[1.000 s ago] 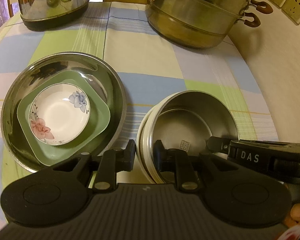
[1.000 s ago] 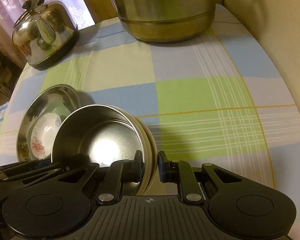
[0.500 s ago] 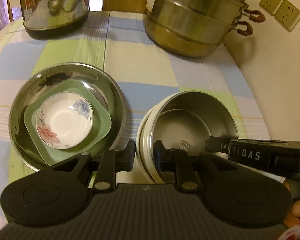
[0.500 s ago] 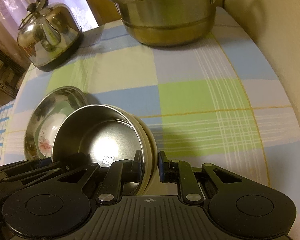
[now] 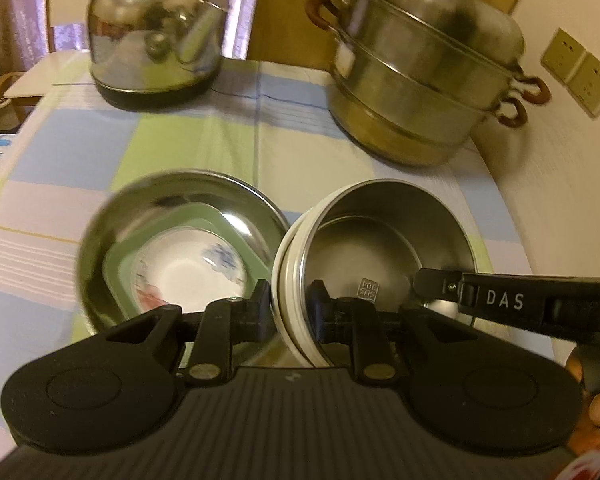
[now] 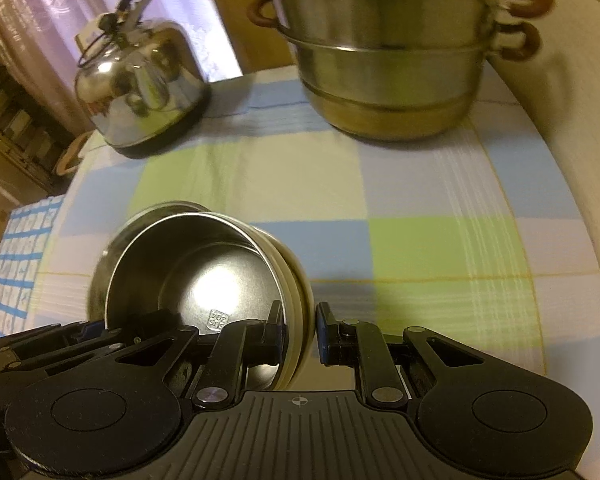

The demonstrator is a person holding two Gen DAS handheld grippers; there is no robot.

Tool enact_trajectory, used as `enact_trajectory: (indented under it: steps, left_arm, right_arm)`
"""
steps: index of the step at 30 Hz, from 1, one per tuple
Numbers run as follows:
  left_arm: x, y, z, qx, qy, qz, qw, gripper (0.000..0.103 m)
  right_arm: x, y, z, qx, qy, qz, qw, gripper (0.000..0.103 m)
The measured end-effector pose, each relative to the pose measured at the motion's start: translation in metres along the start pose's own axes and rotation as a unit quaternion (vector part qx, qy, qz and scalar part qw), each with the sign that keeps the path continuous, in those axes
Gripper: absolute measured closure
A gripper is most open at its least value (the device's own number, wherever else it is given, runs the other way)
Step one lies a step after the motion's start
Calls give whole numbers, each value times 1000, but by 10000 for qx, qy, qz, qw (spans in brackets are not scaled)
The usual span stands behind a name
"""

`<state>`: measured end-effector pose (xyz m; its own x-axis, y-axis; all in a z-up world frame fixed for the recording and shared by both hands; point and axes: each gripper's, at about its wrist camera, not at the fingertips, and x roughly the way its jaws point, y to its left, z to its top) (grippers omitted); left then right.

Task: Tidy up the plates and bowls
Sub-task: 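Lift the bowl stack with both tools toward the steel plate, then lower the bowl stack onto the plates in the steel plate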

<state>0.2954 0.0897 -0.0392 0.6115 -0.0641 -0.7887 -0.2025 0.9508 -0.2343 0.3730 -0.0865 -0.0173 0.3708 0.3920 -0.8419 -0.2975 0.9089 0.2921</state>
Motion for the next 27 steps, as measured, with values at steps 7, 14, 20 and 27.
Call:
enact_trajectory:
  steps: [7,14,20,27]
  left_arm:
    - [-10,33,13,-228,-147,252,9993,84]
    - [-7,64,24,-439,-100,430,9981,84]
    - [5,84,24,-593,34,514,9969,84]
    - [18,100,18,-702,243,560,9957,85]
  right_arm:
    - [15,35,17,-205,64,269,9994,87]
    - [37,68,31,-392,167,364,9984,87]
    - [58,83,31,-464,322,392,9976,87]
    - [80,93,27,-487,503,372,9968,87]
